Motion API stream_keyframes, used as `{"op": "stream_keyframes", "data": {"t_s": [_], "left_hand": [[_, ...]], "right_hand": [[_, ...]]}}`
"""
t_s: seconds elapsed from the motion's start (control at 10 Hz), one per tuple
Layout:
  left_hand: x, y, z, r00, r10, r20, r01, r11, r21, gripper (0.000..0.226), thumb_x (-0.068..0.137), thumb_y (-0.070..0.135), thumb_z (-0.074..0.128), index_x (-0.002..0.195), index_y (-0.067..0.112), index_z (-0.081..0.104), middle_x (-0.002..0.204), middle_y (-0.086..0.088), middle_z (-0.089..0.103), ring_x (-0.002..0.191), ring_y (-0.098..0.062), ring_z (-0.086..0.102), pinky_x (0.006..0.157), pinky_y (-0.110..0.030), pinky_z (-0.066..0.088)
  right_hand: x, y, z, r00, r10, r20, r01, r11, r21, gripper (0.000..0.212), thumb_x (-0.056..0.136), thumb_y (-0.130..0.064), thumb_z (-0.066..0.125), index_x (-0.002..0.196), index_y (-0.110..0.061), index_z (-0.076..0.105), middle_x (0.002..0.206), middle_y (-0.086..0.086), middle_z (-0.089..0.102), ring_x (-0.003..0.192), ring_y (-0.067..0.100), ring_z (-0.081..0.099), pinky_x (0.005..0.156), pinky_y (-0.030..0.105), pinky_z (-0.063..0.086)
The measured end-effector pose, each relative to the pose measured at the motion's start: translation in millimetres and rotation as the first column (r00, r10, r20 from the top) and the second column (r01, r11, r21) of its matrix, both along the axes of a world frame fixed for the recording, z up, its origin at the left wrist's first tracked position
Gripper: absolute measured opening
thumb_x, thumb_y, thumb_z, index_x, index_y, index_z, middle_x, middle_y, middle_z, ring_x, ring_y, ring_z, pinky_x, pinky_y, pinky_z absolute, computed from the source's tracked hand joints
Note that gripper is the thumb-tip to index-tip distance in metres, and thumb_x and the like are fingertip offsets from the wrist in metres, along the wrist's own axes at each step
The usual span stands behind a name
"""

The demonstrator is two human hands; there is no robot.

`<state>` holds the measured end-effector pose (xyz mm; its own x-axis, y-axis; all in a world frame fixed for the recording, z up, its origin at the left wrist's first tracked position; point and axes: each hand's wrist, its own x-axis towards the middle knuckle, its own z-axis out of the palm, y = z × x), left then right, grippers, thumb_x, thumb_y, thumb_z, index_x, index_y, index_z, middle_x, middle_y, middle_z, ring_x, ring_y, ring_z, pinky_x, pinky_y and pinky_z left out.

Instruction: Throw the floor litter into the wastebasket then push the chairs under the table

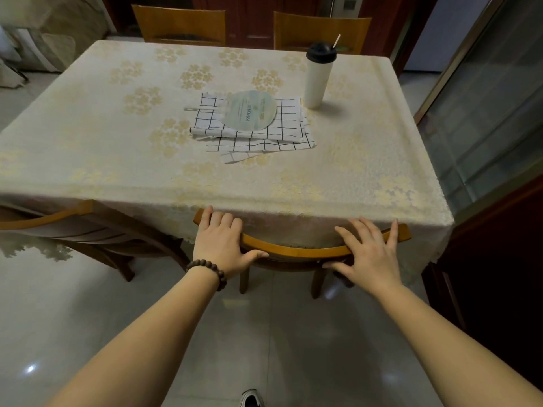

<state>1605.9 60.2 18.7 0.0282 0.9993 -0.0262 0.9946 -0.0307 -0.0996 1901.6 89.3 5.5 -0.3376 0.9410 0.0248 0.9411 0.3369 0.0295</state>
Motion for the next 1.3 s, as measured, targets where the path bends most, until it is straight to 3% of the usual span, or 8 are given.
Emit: {"op": "stream_keyframes", "data": {"t_s": [0.1, 0.2, 0.3, 0.6, 0.7, 1.0, 1.1, 1.3], "left_hand": [[13, -2, -1, 0.999, 0.023, 0.025, -0.024, 1.0, 0.013, 0.094, 0.067, 0.091, 0.019, 0.115, 0.019, 0.056, 0.114, 0.0, 0.056, 0.116, -0.026, 0.046, 0.117, -0.048, 0.007], [33, -6, -7, 0.996, 0.037, 0.081, -0.038, 0.999, 0.016, 0.101, 0.068, 0.091, 0.021, 0.137, 0.02, 0.044, 0.14, -0.004, 0.045, 0.136, -0.027, 0.03, 0.117, -0.049, -0.004], [35, -4, -10, 0.992, 0.03, 0.12, -0.032, 0.999, 0.019, 0.107, 0.068, 0.091, 0.022, 0.15, 0.022, 0.023, 0.157, -0.006, 0.02, 0.146, -0.027, 0.005, 0.115, -0.048, -0.014], [-5, 14, -12, 0.999, 0.006, 0.047, -0.006, 1.0, -0.005, 0.117, 0.061, 0.095, 0.013, 0.153, 0.023, 0.003, 0.161, -0.003, -0.003, 0.146, -0.024, -0.013, 0.117, -0.046, -0.011], [-7, 14, -12, 0.999, 0.004, 0.048, -0.003, 1.0, -0.017, 0.116, 0.063, 0.094, 0.016, 0.152, 0.023, -0.002, 0.16, -0.004, -0.007, 0.145, -0.025, -0.016, 0.117, -0.047, -0.012], [-4, 13, 4, 0.992, -0.003, 0.128, 0.025, 0.984, -0.175, 0.11, 0.072, 0.087, 0.03, 0.149, 0.024, -0.017, 0.158, -0.002, -0.018, 0.144, -0.023, -0.021, 0.115, -0.047, -0.015], [4, 5, 17, 0.968, 0.037, 0.25, 0.018, 0.977, -0.212, 0.1, 0.082, 0.075, 0.037, 0.151, 0.022, -0.012, 0.16, -0.002, -0.011, 0.147, -0.021, -0.01, 0.117, -0.046, -0.009], [25, -31, 36, 0.902, 0.112, 0.417, -0.098, 0.994, -0.054, 0.082, 0.092, 0.055, 0.045, 0.152, 0.012, 0.01, 0.16, -0.008, 0.006, 0.147, -0.026, 0.001, 0.12, -0.043, 0.005]], "right_hand": [[11, 7, 5, 1.0, 0.021, -0.004, -0.021, 1.0, -0.017, 0.08, 0.071, -0.081, 0.026, 0.127, -0.032, 0.055, 0.14, 0.003, 0.048, 0.136, 0.023, 0.033, 0.11, 0.061, -0.009], [30, 12, 10, 1.0, 0.017, 0.022, -0.016, 0.999, -0.045, 0.079, 0.068, -0.081, 0.024, 0.126, -0.036, 0.055, 0.142, -0.003, 0.046, 0.138, 0.02, 0.028, 0.111, 0.059, -0.011], [32, 11, 14, 1.0, -0.002, 0.031, 0.004, 0.999, -0.051, 0.077, 0.068, -0.08, 0.024, 0.125, -0.038, 0.055, 0.14, -0.007, 0.047, 0.138, 0.019, 0.027, 0.111, 0.059, -0.011], [-2, 6, 4, 0.998, -0.038, 0.046, 0.038, 0.999, -0.016, 0.082, 0.071, -0.079, 0.016, 0.141, -0.04, 0.032, 0.152, -0.002, 0.03, 0.143, 0.023, 0.01, 0.109, 0.06, -0.016], [-4, 7, 4, 0.998, -0.046, 0.05, 0.047, 0.999, -0.018, 0.08, 0.074, -0.08, 0.023, 0.143, -0.039, 0.026, 0.155, -0.001, 0.023, 0.144, 0.024, 0.006, 0.109, 0.061, -0.014], [-2, 8, 23, 0.992, -0.034, 0.124, 0.062, 0.971, -0.23, 0.085, 0.076, -0.082, 0.021, 0.147, -0.038, 0.008, 0.159, 0.0, 0.006, 0.144, 0.023, -0.009, 0.108, 0.062, -0.016], [-4, 3, 38, 0.997, -0.054, 0.046, 0.067, 0.927, -0.369, 0.082, 0.081, -0.077, 0.024, 0.149, -0.034, 0.006, 0.159, 0.003, 0.001, 0.144, 0.024, -0.011, 0.113, 0.057, -0.01], [-9, -34, 54, 0.954, -0.144, -0.263, 0.055, 0.947, -0.318, 0.07, 0.091, -0.061, 0.032, 0.149, -0.029, 0.013, 0.159, 0.005, 0.004, 0.145, 0.023, -0.006, 0.117, 0.05, -0.001]]}}
